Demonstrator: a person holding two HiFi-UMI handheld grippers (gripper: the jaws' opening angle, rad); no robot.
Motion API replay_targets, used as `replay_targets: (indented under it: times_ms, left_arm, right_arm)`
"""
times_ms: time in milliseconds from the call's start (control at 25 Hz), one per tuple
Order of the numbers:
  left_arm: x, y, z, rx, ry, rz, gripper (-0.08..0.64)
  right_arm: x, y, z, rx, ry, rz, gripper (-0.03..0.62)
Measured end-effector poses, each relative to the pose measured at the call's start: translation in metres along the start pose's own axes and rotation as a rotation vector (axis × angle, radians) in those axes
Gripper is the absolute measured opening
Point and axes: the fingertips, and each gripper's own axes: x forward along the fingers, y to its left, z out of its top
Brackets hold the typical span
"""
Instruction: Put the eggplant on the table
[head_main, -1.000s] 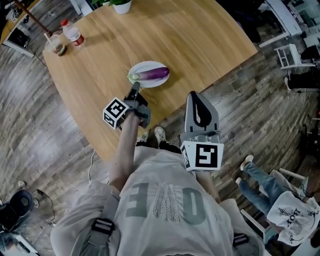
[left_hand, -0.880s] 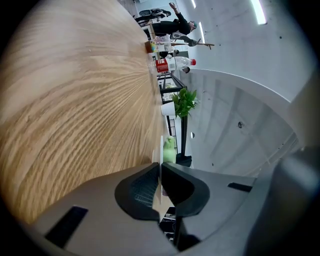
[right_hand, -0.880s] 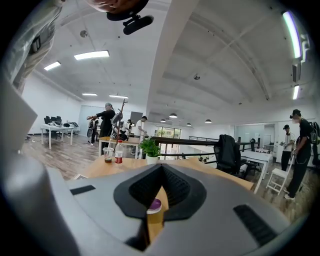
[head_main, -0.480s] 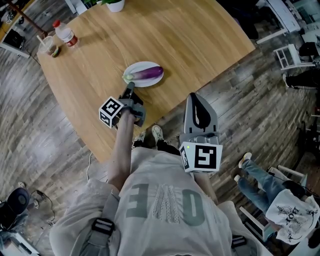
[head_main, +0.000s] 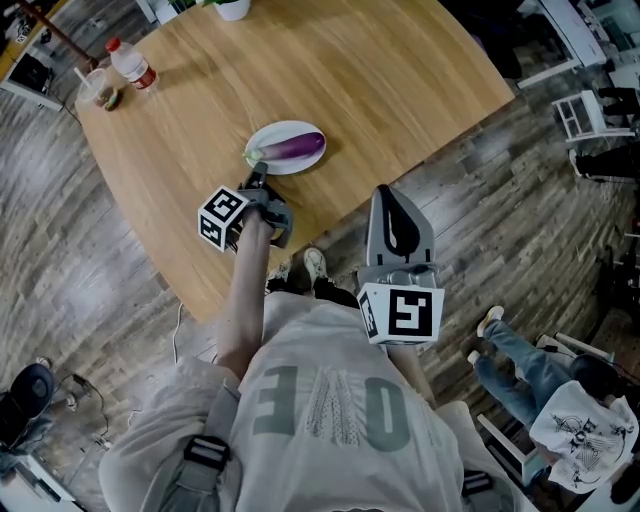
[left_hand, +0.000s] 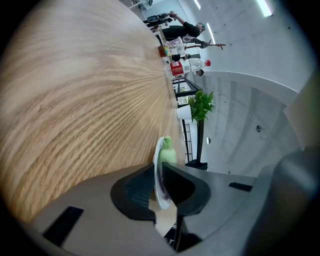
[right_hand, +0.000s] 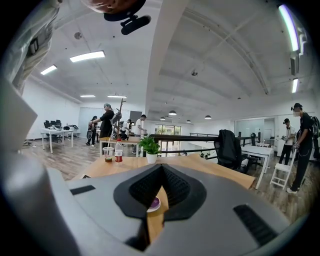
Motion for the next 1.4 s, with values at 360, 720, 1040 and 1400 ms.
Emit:
replay_targets:
  times_ms: [360, 720, 1040, 1400]
  left_arm:
    - [-0.007, -0.011, 0.015, 0.022, -0.148, 0.086, 0.256]
    - [-0.041, -0.028, 0.036, 0.335, -0.3, 0.23, 0.347]
    - [-0.104, -0.219, 0.052, 1.288, -0.655, -0.071, 0.35]
    - [-0.195, -0.359, -0.003, 1.825, -0.866, -0.285, 0.347]
  right_arm:
    - [-0.001, -0.006, 0.004, 0.007, -0.012, -0.006, 0.017]
    - [0.0, -0.004, 0.007, 0.012, -0.026, 0.011, 0.017]
    - [0.006, 0.001, 0.022, 0.011, -0.053, 0.026, 0.017]
    - [0.021, 0.024, 0.079, 0.02, -0.238, 0.121, 0.017]
